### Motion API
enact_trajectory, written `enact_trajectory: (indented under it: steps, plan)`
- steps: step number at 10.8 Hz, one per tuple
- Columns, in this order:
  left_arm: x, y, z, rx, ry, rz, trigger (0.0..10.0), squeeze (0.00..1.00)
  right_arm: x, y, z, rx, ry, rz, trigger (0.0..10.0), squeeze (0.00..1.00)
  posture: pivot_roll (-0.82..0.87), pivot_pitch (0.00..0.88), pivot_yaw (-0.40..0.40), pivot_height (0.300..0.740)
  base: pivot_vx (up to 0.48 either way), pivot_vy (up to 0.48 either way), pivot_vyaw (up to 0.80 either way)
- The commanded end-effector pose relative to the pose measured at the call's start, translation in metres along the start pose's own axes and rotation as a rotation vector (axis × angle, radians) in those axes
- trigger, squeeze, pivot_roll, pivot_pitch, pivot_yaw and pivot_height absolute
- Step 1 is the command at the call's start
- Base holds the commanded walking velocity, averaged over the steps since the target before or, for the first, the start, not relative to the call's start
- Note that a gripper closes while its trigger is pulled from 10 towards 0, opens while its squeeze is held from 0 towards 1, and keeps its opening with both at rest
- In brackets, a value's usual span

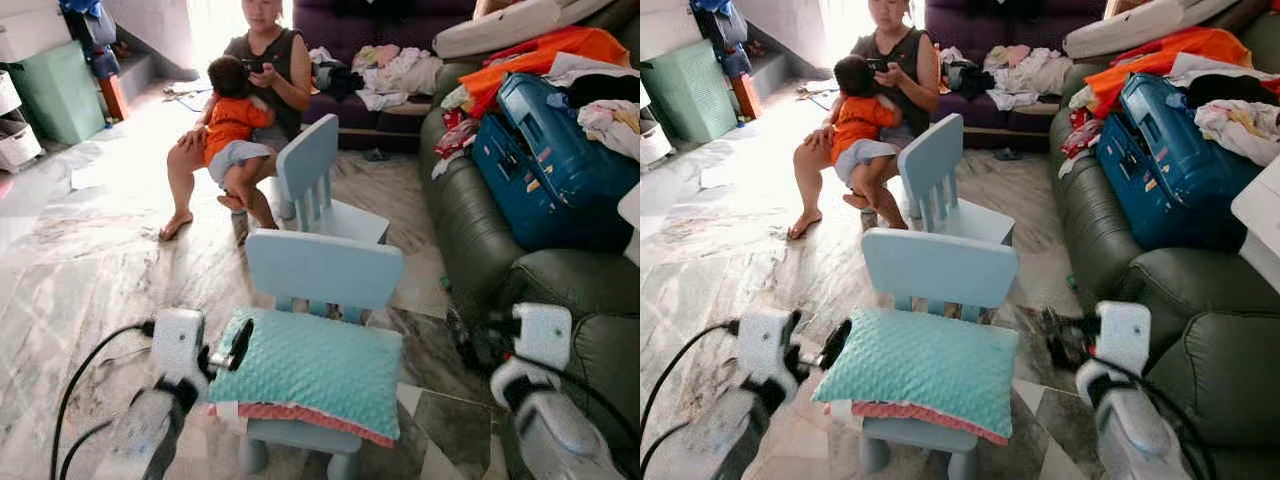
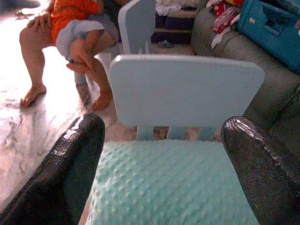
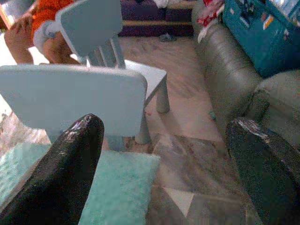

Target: Move the pillow to the sofa

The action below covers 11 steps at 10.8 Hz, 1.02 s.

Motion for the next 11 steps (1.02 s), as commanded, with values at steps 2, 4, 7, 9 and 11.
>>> enact_trajectory:
  steps: [2,4,7,9,11]
  plan:
    - [0.001,0.002,-0.009,0.006,-0.004,0.008,10.0,0.0,0.003,-0.001,-0.007,0.012,0.001,-0.007,10.0,0.0,-0.11,0.081,-0.037,0.74,0.0,0.0,0.0]
    - [-0.002,0.003,-0.015,0.004,-0.022,0.007,10.0,0.0,-0.001,-0.003,-0.011,0.028,-0.022,-0.016,10.0,0.0,-0.1,0.11,-0.041,0.74,0.0,0.0,0.0]
    - [-0.005,0.004,-0.021,0.009,-0.04,0.003,10.0,0.0,-0.002,-0.003,-0.015,0.033,-0.039,-0.022,10.0,0.0,-0.1,0.131,-0.038,0.74,0.0,0.0,0.0]
    - [-0.005,0.005,-0.022,0.006,-0.047,0.002,10.0,0.0,-0.003,-0.003,-0.017,0.032,-0.045,-0.023,10.0,0.0,-0.11,0.134,-0.038,0.74,0.0,0.0,0.0]
    - [-0.005,0.005,-0.021,0.001,-0.05,0.002,10.0,0.0,-0.003,-0.003,-0.018,0.033,-0.047,-0.022,10.0,0.0,-0.11,0.134,-0.037,0.74,0.0,0.0,0.0]
Point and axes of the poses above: a point about 5 cm out from each wrist's last joint towards the gripper, its own z axis pointing out of the wrist towards the gripper, its own x axis along the axis of the wrist's last joint, y = z × x, the point moved 5 cm from there along z, pointing out of the wrist towards the gripper, and after that the axes turned 1 degree about -z, right-handed, at the moved point
